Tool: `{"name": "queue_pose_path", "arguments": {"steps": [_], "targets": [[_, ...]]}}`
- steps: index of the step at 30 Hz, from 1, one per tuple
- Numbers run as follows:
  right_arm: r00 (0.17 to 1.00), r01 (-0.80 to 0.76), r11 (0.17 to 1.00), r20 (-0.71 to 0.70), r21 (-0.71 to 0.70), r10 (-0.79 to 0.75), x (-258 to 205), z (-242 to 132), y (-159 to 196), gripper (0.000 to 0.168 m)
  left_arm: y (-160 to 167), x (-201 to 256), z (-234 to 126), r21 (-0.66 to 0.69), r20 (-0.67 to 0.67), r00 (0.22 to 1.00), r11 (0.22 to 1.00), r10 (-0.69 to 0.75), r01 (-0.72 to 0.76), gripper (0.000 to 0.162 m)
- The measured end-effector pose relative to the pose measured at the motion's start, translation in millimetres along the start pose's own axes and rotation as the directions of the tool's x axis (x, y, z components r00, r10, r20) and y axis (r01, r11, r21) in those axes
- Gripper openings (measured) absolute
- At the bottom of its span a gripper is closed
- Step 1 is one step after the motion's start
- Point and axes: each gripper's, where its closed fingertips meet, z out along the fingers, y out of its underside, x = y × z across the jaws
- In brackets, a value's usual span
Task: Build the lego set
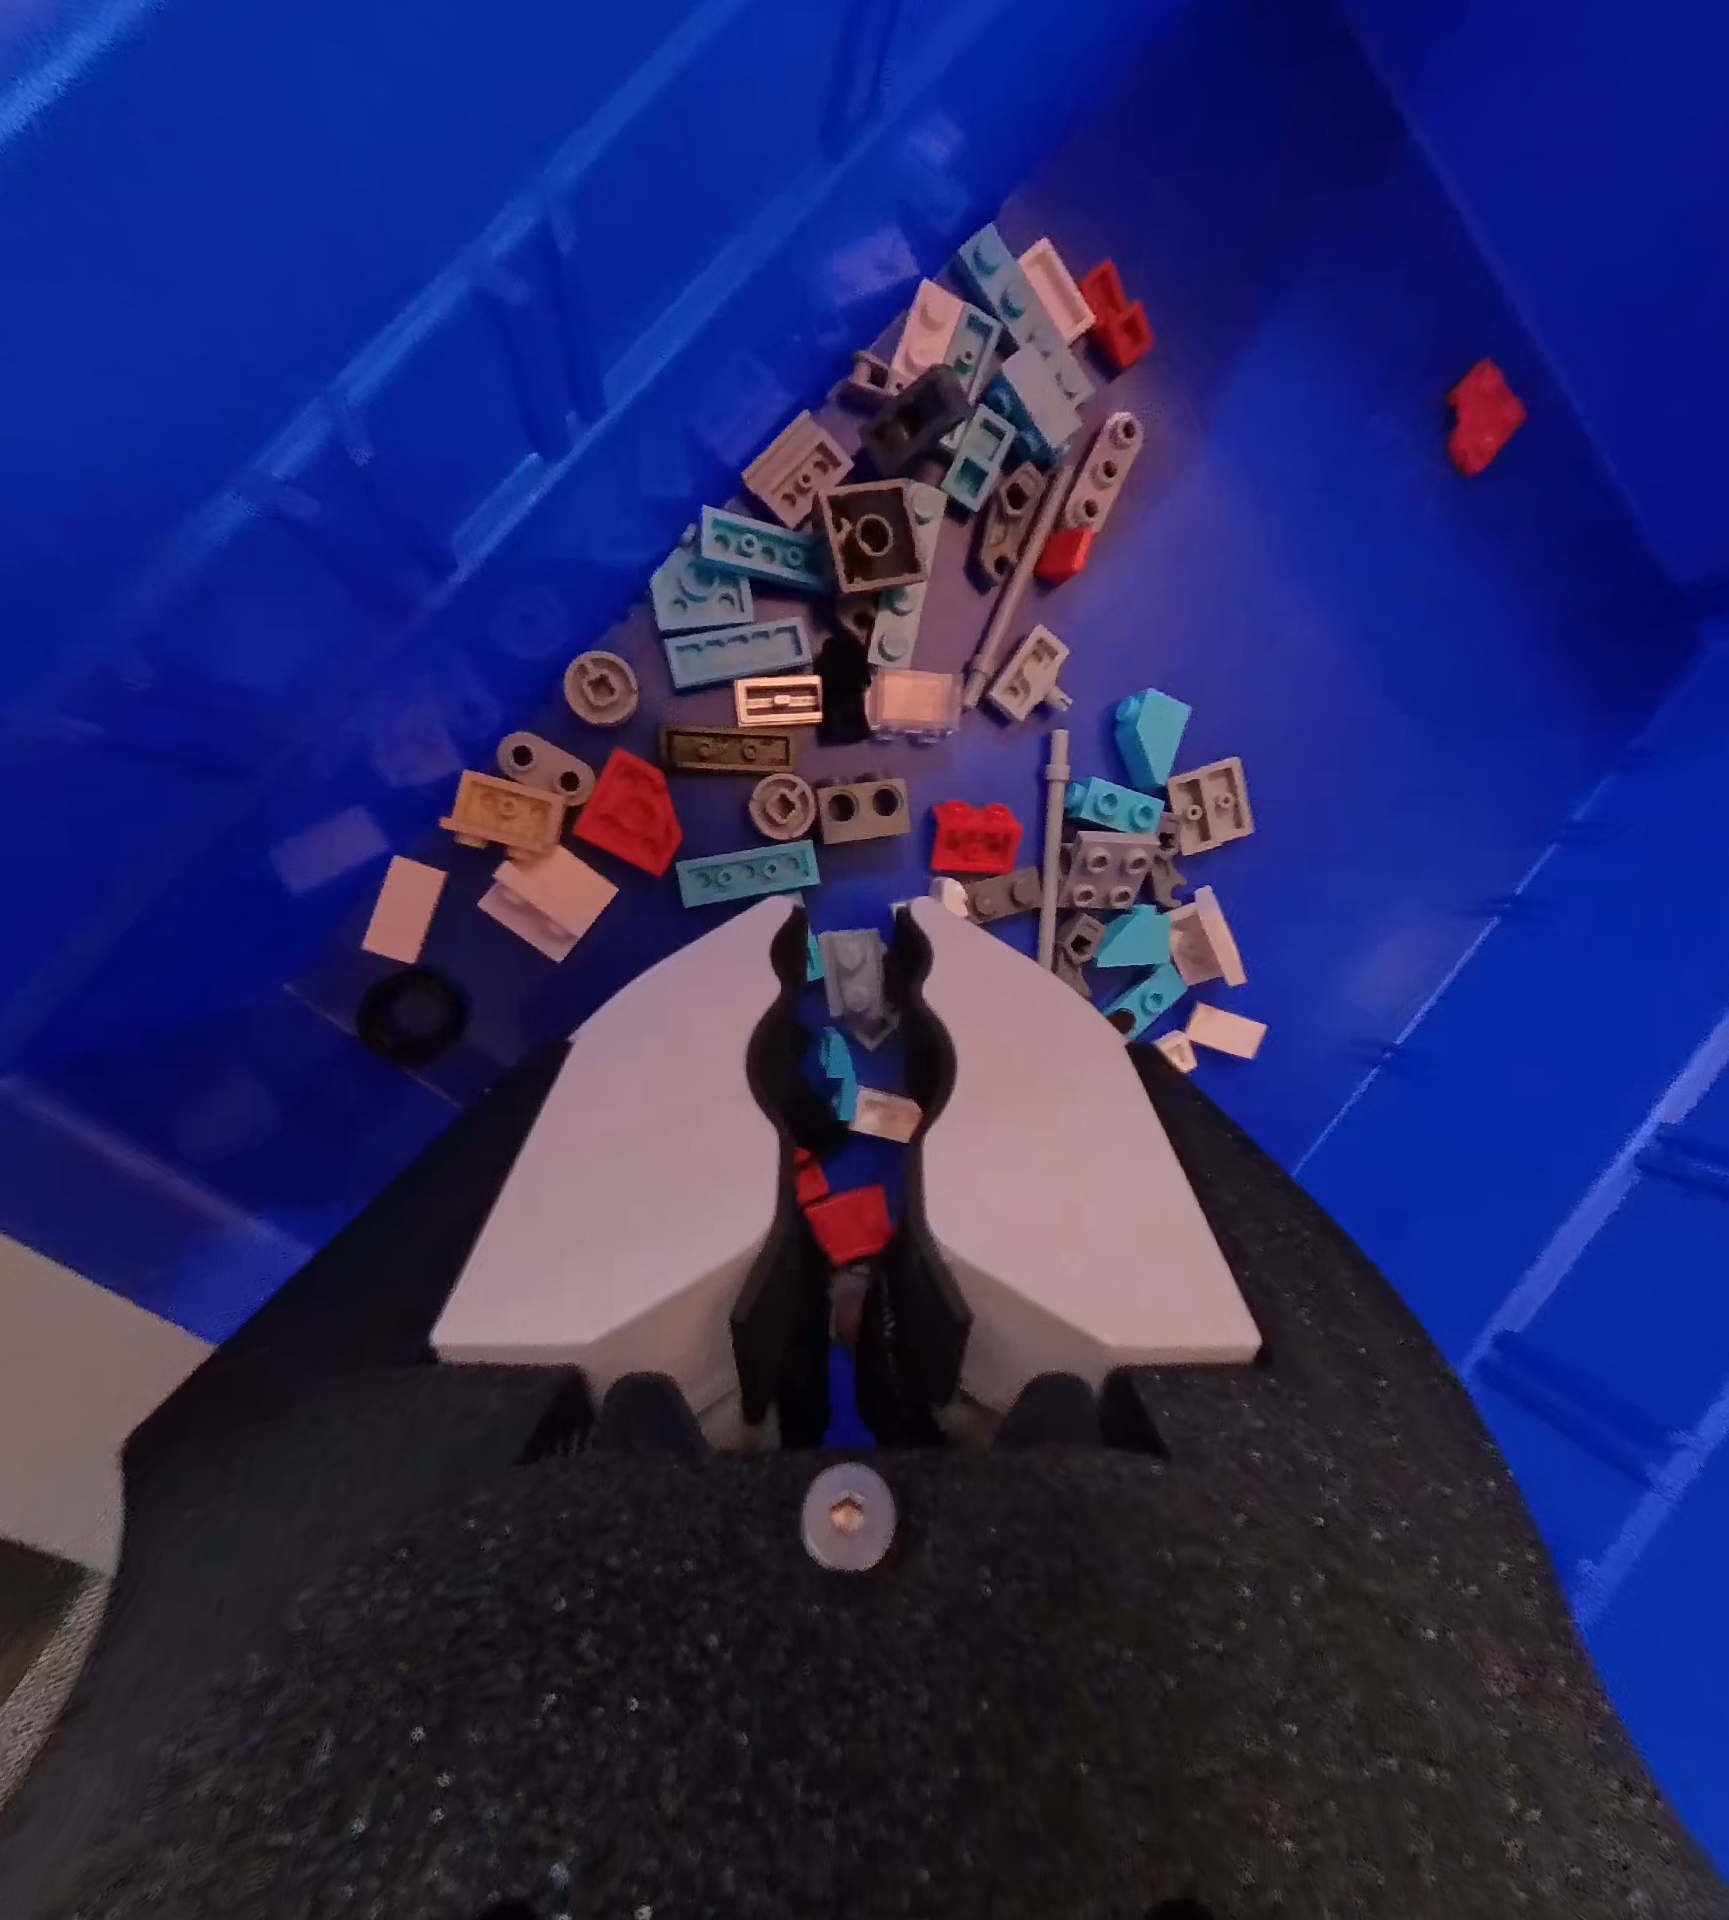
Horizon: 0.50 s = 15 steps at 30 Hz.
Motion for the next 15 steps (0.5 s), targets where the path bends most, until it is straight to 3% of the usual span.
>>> {"name": "queue_pose_path", "arguments": {"steps": [15], "targets": [[0.997, 0.025, 1.0, -0.069, 0.01, -0.025, 4.0, -0.8, -0.7, 0.013, -0.6, -9.3, -5.4, 0.031, 0.029, 0.997, 0.997, -0.078, 0.078, 0.048]]}}
